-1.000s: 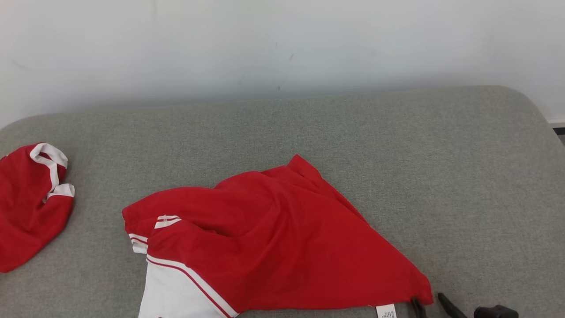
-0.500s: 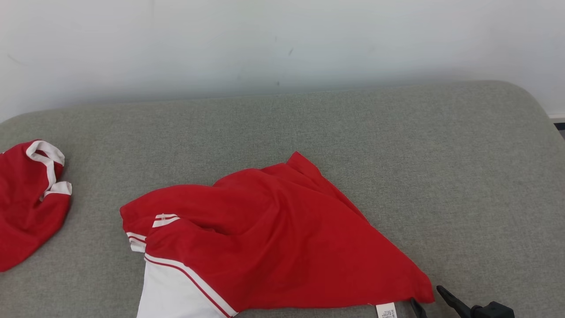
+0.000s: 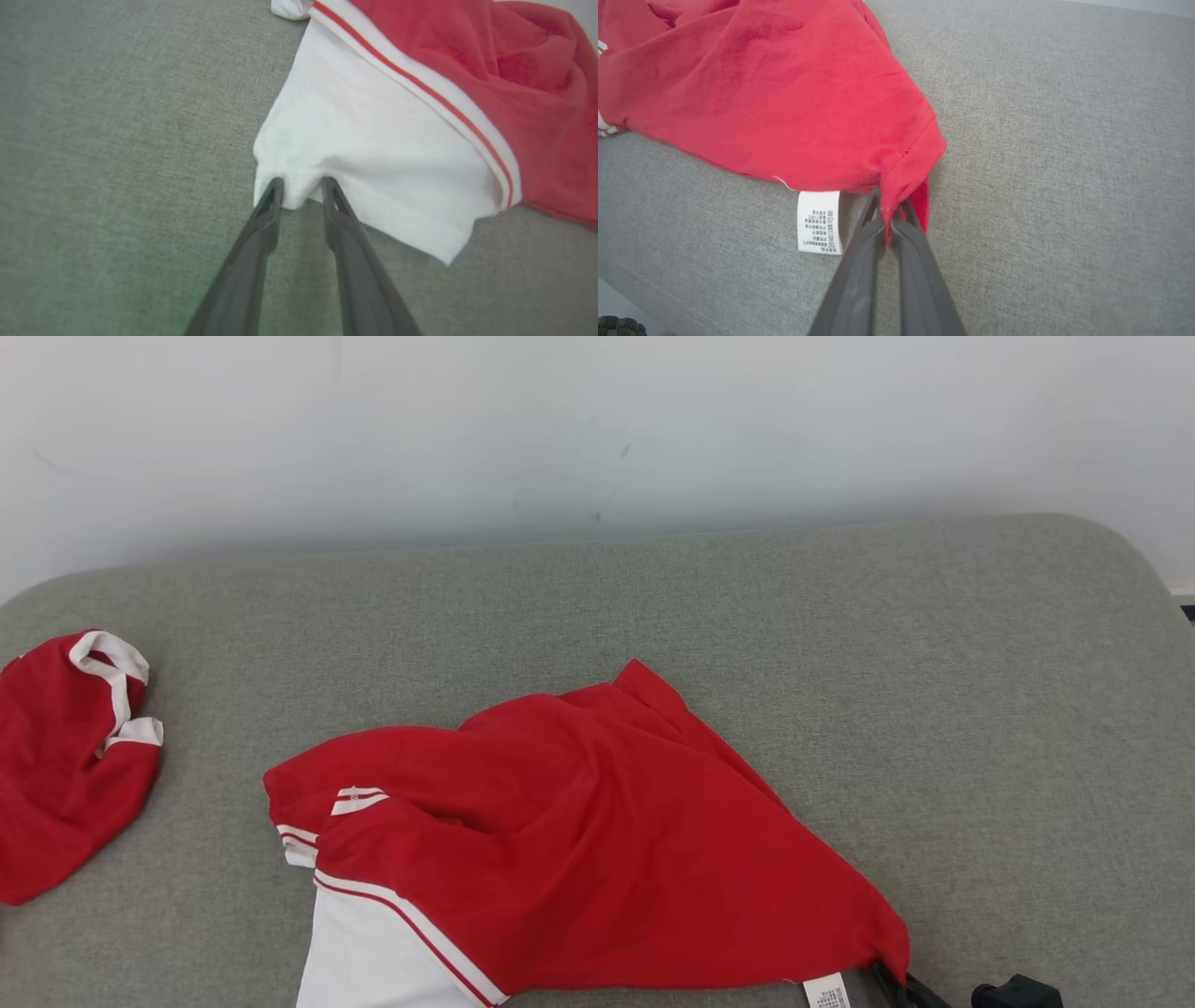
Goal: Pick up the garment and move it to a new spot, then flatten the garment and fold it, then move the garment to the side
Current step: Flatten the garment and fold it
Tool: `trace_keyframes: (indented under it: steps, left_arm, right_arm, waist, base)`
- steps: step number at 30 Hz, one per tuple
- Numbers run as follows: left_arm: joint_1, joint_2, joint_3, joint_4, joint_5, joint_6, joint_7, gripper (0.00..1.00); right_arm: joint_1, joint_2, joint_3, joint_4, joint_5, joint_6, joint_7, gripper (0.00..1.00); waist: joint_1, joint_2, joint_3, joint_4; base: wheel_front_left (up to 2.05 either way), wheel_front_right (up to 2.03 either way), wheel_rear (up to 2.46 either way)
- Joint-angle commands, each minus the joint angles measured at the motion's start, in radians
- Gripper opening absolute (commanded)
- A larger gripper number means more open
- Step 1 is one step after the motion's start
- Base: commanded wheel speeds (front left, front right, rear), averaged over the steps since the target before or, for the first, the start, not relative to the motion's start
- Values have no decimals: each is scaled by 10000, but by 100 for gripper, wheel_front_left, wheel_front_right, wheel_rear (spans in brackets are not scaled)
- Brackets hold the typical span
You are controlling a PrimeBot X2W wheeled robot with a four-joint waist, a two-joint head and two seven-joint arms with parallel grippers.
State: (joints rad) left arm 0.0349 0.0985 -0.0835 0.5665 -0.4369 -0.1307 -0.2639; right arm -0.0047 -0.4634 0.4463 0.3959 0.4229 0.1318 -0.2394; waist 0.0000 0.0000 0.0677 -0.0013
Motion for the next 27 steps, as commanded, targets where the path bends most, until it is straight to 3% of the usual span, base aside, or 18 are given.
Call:
trace_keyframes:
  steps: [1,9,17,22,27]
  left_arm:
    - [-72,-1,12,-64,-154,16,-9,0]
    - [418,99,273,-474,-104,16,-12,0]
    - [793,20,586,-1964,212,16,-20,0]
    - [84,548,446,-2928,465,16,-20,0]
    - [-1478,1734,-227,-3517,655,16,49,0]
  right_arm:
    - [-33,71,-19,-15,155,-23,-81,0]
    - [112,85,-63,-95,496,-23,-171,0]
    - [159,-18,102,-679,1382,-23,-226,0]
    - [-315,-163,213,-1445,1904,-23,91,0]
    - [-1443,-472,367,-2328,2745,-23,777,0]
  waist:
    - [0,0,-16,-24]
    - [0,0,-17,-58]
    - [0,0,-120,12]
    - [0,0,-110,43]
    - [0,0,144,22]
  base:
    - [0,0,0]
    - [0,0,0]
    - [0,0,0]
    - [0,0,0]
    - [0,0,0]
